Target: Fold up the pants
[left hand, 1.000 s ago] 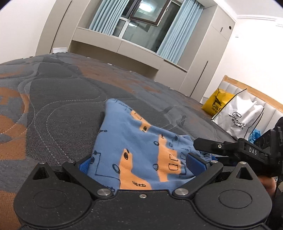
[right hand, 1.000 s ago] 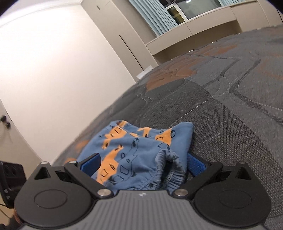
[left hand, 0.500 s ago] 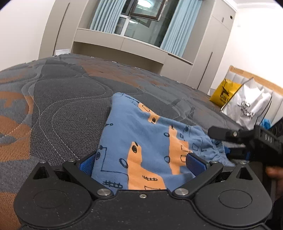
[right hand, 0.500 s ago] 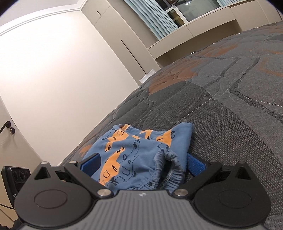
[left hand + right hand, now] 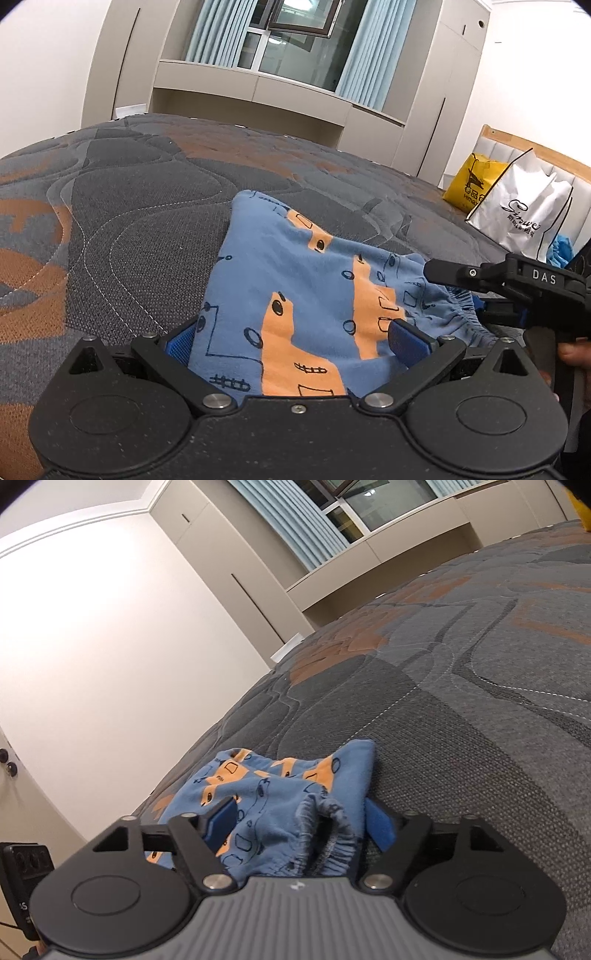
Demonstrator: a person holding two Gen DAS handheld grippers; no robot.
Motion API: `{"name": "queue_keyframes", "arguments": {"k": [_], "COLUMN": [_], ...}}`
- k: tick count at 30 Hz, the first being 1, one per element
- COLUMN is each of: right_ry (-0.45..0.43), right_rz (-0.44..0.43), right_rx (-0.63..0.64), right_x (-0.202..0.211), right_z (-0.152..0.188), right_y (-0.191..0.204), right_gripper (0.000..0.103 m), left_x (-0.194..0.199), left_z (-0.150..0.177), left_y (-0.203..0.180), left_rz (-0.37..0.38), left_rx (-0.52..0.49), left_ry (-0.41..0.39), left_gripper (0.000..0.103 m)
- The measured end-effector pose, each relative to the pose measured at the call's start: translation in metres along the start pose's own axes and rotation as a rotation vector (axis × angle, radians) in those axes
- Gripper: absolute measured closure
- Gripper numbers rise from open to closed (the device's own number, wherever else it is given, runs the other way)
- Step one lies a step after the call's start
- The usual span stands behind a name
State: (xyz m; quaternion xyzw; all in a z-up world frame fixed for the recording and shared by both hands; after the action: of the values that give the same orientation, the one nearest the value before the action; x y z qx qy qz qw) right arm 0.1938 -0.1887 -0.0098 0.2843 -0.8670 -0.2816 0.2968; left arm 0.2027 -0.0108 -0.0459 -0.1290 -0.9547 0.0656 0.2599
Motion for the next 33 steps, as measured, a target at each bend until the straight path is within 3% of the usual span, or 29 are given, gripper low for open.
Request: {"name": "queue_keyframes", "arguments": {"k": [6, 11, 22, 27, 33], "right_ry": [-0.012, -0.013, -0.011, -0.011, -0.011], "right_rz": [0.025, 0.039, 0.043, 0.043, 0.043], "right_rx": [-0.036, -0.038, -0.032, -0.032, -0.032], "right_x": [0.002, 0.001, -0.001, 0.0, 0.0], "right_z": [0.0, 0.0, 0.0, 0.0, 0.0], "right_y": [-0.008, -0.012, -0.01, -0.01, -0.01], "right_gripper": [0.052, 0.06, 0.061, 0.061, 0.061], "left_x": [0.003, 0.006, 0.012, 0.016, 0.019], "left_z": [-0.001, -0.001, -0.003, -0.004, -0.004], "left_y": [0.004, 0.007, 0.012, 0.018, 0.025], "left_rz": [0.0, -0.013, -0.015, -0.028, -0.038], "left_rx": [0.036, 0.044, 0.079, 0.109, 0.142], "left_ry": [0.004, 0.028, 0.042, 0.035, 0.028], "left_gripper": [0.0, 0.0, 0.002, 0.017, 0.026]}}
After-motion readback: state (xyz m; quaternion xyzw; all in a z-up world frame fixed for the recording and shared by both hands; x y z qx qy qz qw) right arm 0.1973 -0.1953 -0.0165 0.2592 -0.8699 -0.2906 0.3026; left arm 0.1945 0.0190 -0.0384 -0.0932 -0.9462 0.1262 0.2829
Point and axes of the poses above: each gripper's, at about its wrist camera, not at the fingertips, and x roughly against the way its jaws point, y to its left, z to its underside, the point moved 8 cm from there along -x, roughly the way its jaws point, and after that the axes turned 5 degrees about -x, right-handed, at the moved point
